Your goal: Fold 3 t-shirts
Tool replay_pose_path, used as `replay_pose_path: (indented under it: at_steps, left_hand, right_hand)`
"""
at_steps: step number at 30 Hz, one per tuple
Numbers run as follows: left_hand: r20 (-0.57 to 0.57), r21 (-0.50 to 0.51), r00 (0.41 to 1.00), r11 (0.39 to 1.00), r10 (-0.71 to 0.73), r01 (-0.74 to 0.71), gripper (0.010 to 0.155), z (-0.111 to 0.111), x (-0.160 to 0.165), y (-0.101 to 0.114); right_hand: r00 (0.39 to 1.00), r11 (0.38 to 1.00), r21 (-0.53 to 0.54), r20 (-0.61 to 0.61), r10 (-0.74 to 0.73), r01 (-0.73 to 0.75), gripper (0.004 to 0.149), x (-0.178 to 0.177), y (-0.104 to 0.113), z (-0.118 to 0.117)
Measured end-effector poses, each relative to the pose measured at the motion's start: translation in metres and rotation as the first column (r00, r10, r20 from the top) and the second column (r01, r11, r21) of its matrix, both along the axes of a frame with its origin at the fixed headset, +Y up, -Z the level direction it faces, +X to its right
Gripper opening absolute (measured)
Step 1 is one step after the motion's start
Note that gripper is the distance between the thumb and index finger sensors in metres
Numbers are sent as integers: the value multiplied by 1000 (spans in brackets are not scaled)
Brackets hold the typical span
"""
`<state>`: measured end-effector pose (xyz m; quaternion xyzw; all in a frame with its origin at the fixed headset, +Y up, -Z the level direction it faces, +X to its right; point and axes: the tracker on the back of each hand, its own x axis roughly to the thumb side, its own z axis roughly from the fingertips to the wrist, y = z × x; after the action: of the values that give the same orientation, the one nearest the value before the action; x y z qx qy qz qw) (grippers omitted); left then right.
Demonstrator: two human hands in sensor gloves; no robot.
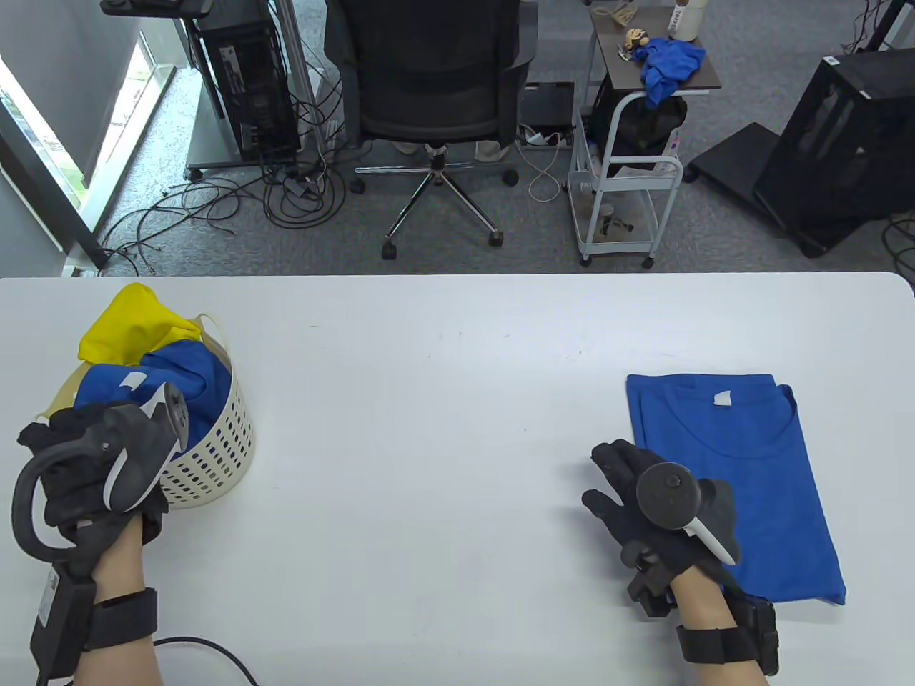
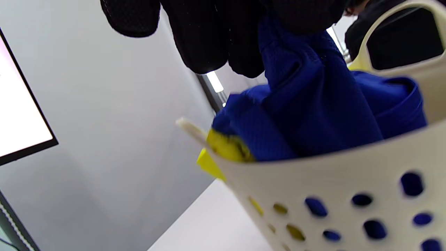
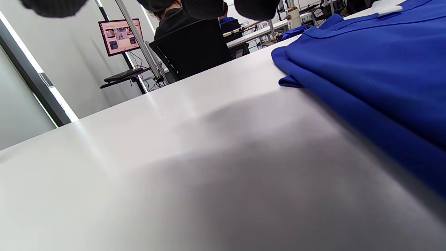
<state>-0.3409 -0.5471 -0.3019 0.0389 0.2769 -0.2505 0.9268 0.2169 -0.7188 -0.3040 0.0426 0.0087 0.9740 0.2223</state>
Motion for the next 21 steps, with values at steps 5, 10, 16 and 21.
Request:
replay_pose_path:
  at_steps: [5, 10, 16, 21]
  left_hand:
    - [83, 84, 995, 995, 55, -62, 41, 8, 32, 30]
    - [183, 156, 978, 979, 98, -128, 41, 3, 67, 52]
    - [321, 214, 943, 964, 85, -160, 41, 0, 127, 83]
    - [434, 236, 899, 955, 60, -178, 41, 0, 185, 100]
  right_hand:
    - [1000, 1000, 11, -3, -17, 17, 66, 2, 2, 1]
    - [999, 999, 20, -9, -34, 34, 66, 2, 4, 2]
    - [999, 999, 25, -10, -46, 47, 65, 3, 4, 2]
    - [998, 998, 26, -12, -55, 55, 65, 4, 4, 2]
